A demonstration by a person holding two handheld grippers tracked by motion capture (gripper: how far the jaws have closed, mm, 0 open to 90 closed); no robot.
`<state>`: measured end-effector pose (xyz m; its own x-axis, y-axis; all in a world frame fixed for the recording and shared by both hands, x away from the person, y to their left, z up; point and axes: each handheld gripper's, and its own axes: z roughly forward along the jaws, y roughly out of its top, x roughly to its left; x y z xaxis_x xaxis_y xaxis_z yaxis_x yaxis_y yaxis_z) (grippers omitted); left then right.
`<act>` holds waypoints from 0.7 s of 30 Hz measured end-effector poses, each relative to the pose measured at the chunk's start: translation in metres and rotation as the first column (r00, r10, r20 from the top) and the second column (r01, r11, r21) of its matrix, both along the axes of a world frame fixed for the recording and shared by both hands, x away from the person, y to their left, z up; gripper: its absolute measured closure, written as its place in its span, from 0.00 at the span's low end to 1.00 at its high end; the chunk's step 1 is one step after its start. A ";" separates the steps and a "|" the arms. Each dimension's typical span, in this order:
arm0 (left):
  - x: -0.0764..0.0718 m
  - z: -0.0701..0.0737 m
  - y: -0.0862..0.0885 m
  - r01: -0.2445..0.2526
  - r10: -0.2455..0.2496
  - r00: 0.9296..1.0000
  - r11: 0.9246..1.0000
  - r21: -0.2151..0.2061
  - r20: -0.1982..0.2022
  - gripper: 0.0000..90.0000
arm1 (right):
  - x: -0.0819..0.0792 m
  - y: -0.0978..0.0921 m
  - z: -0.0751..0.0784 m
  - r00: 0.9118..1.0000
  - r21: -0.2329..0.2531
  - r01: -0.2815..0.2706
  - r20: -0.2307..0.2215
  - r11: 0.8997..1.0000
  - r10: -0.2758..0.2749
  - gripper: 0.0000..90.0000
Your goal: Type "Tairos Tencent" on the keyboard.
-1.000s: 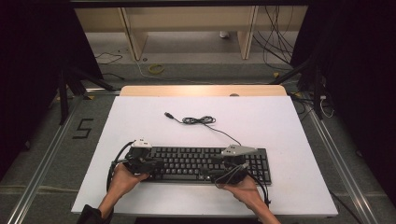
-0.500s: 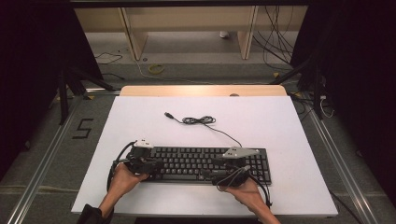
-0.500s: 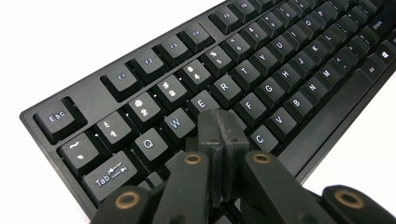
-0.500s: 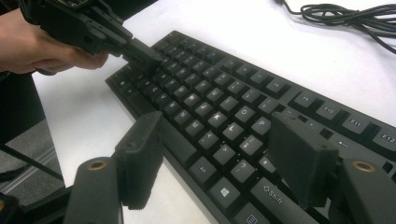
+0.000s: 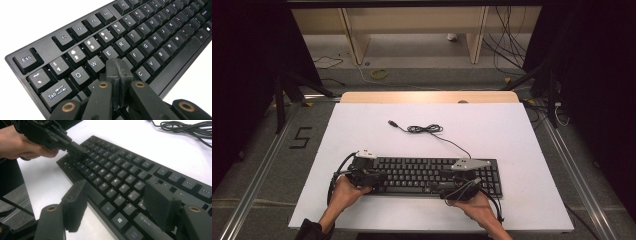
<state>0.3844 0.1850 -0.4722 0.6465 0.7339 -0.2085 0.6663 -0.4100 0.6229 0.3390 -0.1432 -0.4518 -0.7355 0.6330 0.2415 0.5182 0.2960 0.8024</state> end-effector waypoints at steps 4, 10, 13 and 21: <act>-0.001 0.003 0.002 -0.008 0.008 1.000 1.000 -0.021 0.011 0.97 | 0.000 0.000 0.000 1.000 0.001 0.000 -0.001 1.000 0.000 0.41; -0.004 0.007 0.003 -0.008 0.010 1.000 0.998 -0.057 0.029 0.88 | 0.000 0.000 0.000 1.000 0.000 0.000 -0.001 1.000 0.000 0.41; -0.005 0.010 0.004 -0.006 0.009 0.999 0.997 -0.079 0.036 0.84 | 0.000 0.001 0.000 1.000 0.001 0.000 0.002 1.000 0.000 0.41; -0.009 0.013 0.007 -0.010 0.015 0.999 0.991 -0.131 0.037 0.68 | 0.000 0.000 0.000 1.000 0.001 0.000 0.004 1.000 0.000 0.41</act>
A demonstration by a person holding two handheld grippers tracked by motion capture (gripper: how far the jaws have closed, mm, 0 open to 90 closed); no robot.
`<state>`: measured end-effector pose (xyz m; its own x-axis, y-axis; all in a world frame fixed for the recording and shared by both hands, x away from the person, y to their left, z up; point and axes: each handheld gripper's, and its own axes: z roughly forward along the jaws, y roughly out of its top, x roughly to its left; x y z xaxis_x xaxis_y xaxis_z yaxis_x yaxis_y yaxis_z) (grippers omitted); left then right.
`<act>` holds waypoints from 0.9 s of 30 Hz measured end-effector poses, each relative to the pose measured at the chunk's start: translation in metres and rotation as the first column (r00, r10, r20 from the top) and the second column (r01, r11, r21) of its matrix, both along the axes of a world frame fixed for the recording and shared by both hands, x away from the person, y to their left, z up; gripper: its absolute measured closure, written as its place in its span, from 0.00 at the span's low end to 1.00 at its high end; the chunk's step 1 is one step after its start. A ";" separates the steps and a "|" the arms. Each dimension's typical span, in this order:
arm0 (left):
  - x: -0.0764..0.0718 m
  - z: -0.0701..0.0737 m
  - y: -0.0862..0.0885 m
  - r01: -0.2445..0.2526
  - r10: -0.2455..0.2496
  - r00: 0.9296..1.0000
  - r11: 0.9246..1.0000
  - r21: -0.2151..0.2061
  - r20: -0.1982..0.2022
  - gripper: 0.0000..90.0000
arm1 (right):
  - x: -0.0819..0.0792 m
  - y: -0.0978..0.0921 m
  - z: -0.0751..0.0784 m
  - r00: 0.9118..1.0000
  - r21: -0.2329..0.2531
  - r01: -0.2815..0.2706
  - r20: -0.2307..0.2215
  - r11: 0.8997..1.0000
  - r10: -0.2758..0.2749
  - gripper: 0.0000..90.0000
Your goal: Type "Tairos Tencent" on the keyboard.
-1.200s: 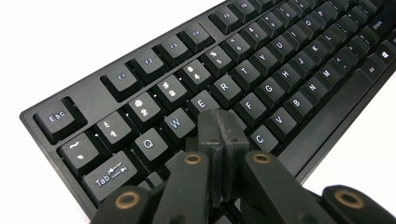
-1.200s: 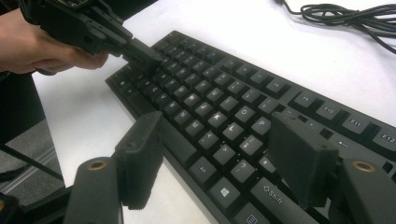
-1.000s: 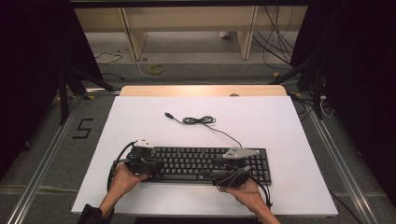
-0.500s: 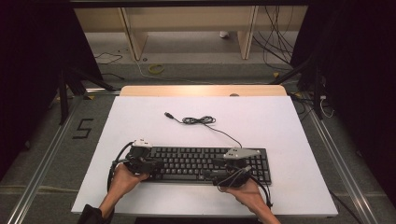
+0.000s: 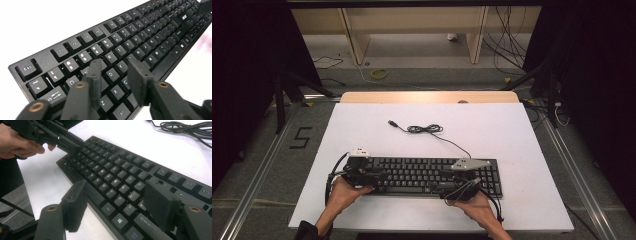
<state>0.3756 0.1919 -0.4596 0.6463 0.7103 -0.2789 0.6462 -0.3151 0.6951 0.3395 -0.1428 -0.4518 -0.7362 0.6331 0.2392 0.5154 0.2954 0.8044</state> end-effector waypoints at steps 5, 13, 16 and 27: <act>-0.003 0.001 0.001 -0.016 0.017 1.000 1.000 -0.024 0.015 0.53 | 0.000 0.001 0.000 1.000 0.001 -0.002 0.000 1.000 0.002 0.41; -0.008 0.004 0.004 -0.028 0.031 0.999 0.997 -0.077 0.045 0.44 | 0.001 0.004 0.000 1.000 0.001 -0.004 -0.005 1.000 0.004 0.42; -0.009 0.005 0.004 -0.026 0.030 0.998 0.996 -0.082 0.051 0.42 | 0.001 0.006 -0.001 1.000 0.001 -0.011 -0.007 1.000 0.011 0.43; -0.013 0.004 0.006 -0.034 0.039 0.998 0.996 -0.088 0.056 0.37 | 0.005 0.019 -0.002 0.999 -0.003 -0.041 -0.010 0.999 0.041 0.57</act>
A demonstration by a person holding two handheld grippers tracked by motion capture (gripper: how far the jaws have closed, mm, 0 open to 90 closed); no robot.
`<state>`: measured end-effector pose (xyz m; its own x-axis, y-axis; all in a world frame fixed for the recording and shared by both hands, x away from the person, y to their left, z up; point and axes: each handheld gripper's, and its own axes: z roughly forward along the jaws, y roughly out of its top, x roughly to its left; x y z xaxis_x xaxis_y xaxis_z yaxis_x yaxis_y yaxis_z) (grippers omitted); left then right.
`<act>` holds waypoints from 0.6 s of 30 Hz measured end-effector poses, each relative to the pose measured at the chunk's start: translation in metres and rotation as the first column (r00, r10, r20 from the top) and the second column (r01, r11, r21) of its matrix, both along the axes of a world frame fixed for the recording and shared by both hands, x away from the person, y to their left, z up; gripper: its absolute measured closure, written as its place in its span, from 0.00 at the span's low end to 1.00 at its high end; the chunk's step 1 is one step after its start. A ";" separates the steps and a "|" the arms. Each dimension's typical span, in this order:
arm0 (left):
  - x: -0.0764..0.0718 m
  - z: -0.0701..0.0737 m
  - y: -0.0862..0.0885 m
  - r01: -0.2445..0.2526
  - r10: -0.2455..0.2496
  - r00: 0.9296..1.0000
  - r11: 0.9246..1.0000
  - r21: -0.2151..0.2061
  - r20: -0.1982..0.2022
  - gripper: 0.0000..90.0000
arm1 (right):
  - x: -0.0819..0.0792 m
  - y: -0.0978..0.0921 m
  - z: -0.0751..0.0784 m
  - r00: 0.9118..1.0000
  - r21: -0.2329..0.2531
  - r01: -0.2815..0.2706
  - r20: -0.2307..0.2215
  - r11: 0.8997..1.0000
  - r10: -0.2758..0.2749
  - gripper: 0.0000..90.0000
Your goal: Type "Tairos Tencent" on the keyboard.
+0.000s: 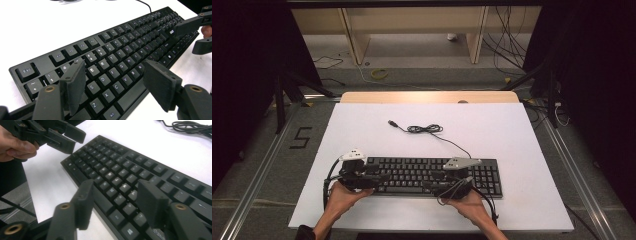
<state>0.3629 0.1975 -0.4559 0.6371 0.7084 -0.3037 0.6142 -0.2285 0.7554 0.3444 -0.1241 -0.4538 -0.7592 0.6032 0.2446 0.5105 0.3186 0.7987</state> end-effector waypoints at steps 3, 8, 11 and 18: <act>-0.001 0.000 0.001 -0.004 0.004 1.000 1.000 -0.003 0.002 0.36 | 0.001 0.005 -0.001 1.000 -0.003 -0.013 0.002 1.000 0.013 0.64; -0.003 0.000 0.003 -0.012 0.012 1.000 1.000 -0.011 0.008 0.36 | 0.004 0.014 -0.002 1.000 -0.012 -0.030 -0.001 0.999 0.030 0.75; -0.004 0.000 0.005 -0.018 0.018 1.000 1.000 -0.015 0.009 0.35 | 0.006 0.019 -0.003 0.999 -0.019 -0.043 -0.002 0.999 0.043 0.81; -0.007 -0.001 0.009 -0.028 0.028 1.000 0.999 -0.021 0.013 0.35 | 0.010 0.032 -0.009 0.998 -0.046 -0.063 -0.007 0.997 0.063 0.93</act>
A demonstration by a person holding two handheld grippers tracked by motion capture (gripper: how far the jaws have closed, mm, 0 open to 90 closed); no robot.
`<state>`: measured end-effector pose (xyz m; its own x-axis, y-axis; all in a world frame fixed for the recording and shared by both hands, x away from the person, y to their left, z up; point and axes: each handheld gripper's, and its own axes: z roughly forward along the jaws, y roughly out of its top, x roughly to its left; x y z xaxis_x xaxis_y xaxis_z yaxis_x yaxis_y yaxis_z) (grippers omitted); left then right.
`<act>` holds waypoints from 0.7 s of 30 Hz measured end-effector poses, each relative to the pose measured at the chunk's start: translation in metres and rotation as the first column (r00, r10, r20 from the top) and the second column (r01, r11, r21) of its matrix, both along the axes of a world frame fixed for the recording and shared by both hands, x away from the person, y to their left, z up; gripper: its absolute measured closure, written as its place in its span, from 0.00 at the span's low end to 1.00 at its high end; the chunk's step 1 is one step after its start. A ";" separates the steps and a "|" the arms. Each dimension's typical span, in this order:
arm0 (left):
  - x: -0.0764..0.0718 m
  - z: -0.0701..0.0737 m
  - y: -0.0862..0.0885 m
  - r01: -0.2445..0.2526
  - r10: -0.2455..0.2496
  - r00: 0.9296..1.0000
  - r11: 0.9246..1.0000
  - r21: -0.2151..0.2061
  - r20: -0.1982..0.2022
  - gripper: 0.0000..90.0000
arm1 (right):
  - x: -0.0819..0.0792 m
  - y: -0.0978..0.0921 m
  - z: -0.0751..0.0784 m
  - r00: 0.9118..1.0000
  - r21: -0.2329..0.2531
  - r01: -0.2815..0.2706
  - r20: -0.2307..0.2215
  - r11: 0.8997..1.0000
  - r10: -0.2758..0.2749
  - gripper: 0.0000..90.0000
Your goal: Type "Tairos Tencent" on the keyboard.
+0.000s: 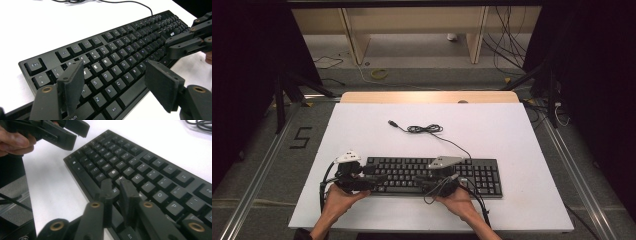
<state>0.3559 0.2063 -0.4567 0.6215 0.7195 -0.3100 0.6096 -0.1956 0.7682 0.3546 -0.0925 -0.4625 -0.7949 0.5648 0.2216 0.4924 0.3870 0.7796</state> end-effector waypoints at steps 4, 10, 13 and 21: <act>-0.001 -0.001 0.002 -0.001 0.001 1.000 1.000 -0.002 -0.001 0.35 | 0.001 0.007 -0.004 1.000 -0.016 -0.013 -0.010 1.000 0.012 0.98; -0.004 -0.002 0.003 -0.002 0.002 1.000 1.000 -0.003 -0.006 0.34 | 0.001 0.018 -0.009 0.999 -0.039 -0.041 -0.019 0.998 0.040 1.00; -0.005 -0.002 0.004 -0.006 0.006 1.000 1.000 -0.004 -0.004 0.34 | 0.001 0.023 -0.012 0.999 -0.054 -0.049 -0.025 0.997 0.048 1.00; -0.007 -0.003 0.006 -0.010 0.010 1.000 1.000 -0.005 -0.003 0.34 | 0.001 0.030 -0.017 0.998 -0.076 -0.057 -0.029 0.995 0.054 1.00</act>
